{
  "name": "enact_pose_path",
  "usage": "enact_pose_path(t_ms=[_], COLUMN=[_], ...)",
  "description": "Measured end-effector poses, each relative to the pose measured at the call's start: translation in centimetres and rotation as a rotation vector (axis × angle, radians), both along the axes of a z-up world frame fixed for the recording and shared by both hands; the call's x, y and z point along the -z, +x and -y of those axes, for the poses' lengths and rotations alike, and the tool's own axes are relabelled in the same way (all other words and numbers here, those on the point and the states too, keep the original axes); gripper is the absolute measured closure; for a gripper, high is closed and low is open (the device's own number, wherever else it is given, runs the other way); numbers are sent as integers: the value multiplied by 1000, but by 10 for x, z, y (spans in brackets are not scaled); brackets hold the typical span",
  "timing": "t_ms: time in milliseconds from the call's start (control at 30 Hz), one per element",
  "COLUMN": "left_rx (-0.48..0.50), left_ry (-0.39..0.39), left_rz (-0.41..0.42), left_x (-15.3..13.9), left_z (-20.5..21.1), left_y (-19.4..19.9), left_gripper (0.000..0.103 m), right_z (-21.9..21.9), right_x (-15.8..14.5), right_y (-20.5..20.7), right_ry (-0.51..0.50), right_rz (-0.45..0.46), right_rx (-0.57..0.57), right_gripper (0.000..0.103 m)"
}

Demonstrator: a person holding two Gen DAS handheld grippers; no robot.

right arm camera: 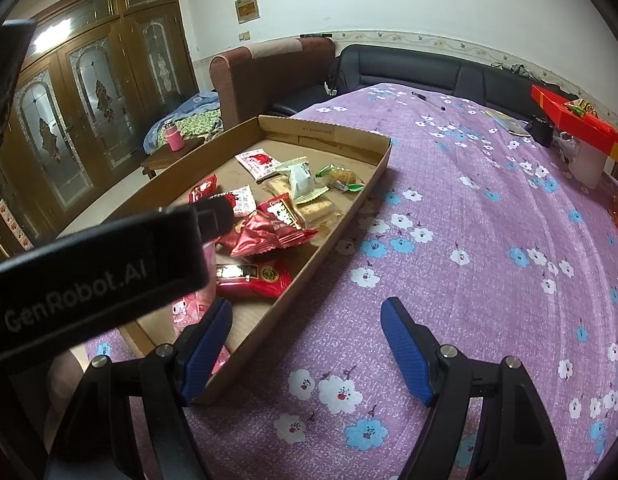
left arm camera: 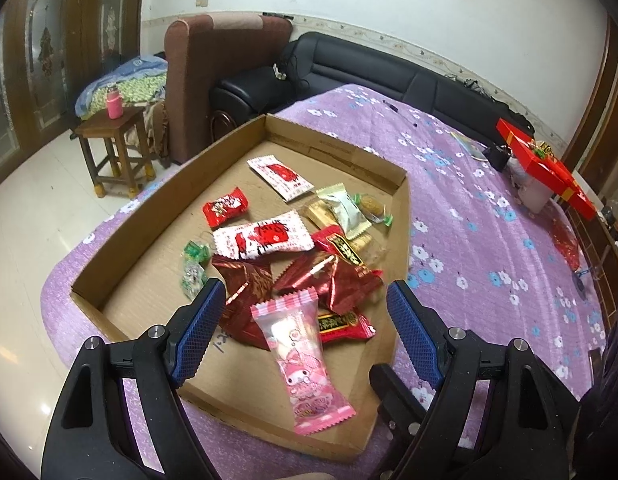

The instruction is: Organize snacks

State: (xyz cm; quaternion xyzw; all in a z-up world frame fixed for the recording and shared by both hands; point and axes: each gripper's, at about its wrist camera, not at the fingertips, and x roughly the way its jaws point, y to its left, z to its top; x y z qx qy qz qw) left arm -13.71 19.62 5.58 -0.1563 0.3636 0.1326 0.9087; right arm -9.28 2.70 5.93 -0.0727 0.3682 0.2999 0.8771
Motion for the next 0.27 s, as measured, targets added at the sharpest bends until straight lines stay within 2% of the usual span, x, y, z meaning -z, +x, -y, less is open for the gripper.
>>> enact_pose_path(t_ms=[267], left_rx=[67], left_ry=[15], left_rz=[-14], left_x=[-13], left_z=[25], left_y=[10], left_gripper=[20], right_z=[38], right_x=[-17], right_y=[18], right_ry=[21], right_rz=[15], right_rx=[69], right_gripper=[24])
